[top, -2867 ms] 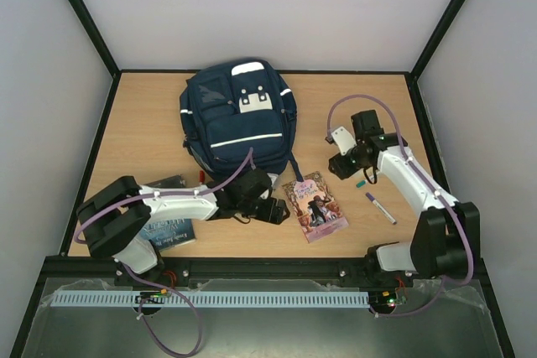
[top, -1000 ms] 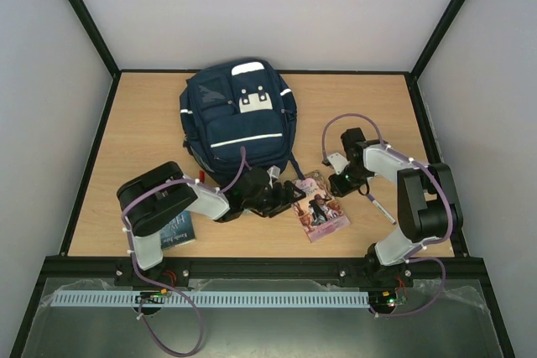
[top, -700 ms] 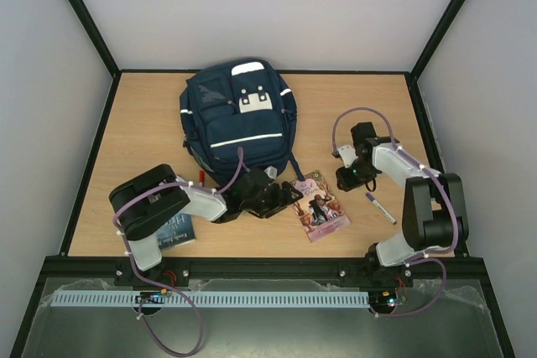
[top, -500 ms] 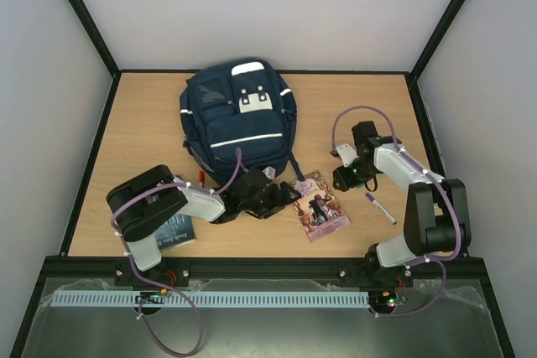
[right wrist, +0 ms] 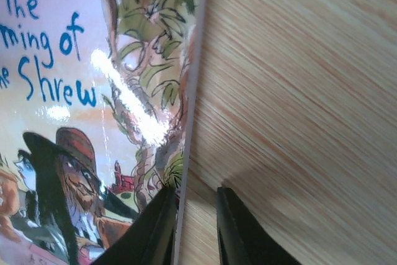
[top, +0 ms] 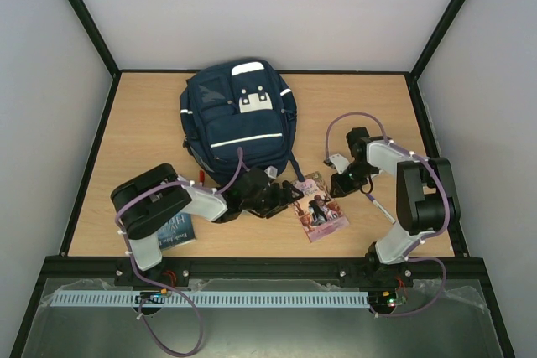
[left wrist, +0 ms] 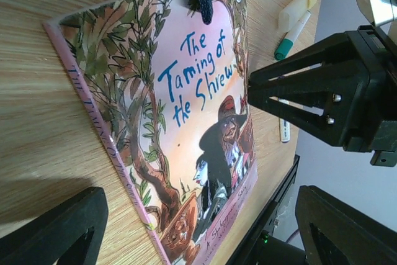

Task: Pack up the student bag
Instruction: Pick up the book from the center of the board.

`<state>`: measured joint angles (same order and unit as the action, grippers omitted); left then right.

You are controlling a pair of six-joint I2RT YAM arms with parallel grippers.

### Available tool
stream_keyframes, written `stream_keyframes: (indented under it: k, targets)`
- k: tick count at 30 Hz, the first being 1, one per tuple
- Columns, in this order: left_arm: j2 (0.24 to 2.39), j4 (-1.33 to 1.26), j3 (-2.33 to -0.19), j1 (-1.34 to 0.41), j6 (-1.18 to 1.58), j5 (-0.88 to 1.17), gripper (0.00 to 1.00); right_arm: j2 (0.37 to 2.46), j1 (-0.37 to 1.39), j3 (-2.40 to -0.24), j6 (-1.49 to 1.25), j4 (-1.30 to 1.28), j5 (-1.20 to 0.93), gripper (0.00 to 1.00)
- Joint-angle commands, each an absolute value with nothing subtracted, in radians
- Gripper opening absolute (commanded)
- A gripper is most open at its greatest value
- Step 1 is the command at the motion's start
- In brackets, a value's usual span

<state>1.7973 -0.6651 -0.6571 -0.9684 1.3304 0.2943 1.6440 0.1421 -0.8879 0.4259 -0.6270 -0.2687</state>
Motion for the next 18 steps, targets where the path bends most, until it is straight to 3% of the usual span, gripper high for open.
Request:
stream_keyframes:
  k: [1,9,18]
  targets:
    - [1.865,-0.524,-0.638,-0.978,1.354,0.275,0.87,1.719,0.148,-0.843,0.421,-0.641,-0.239,0.16]
    - [1.937,-0.558,-0.686,-0.982,1.37,0.275,0.87,1.804,0.149,-0.811,0.403,-0.617,-0.208,0.12]
    - [1.903,-0.773,-0.702,-1.001,1.309,0.25,0.86,1.829,0.154,-0.801,0.4,-0.61,-0.215,0.12]
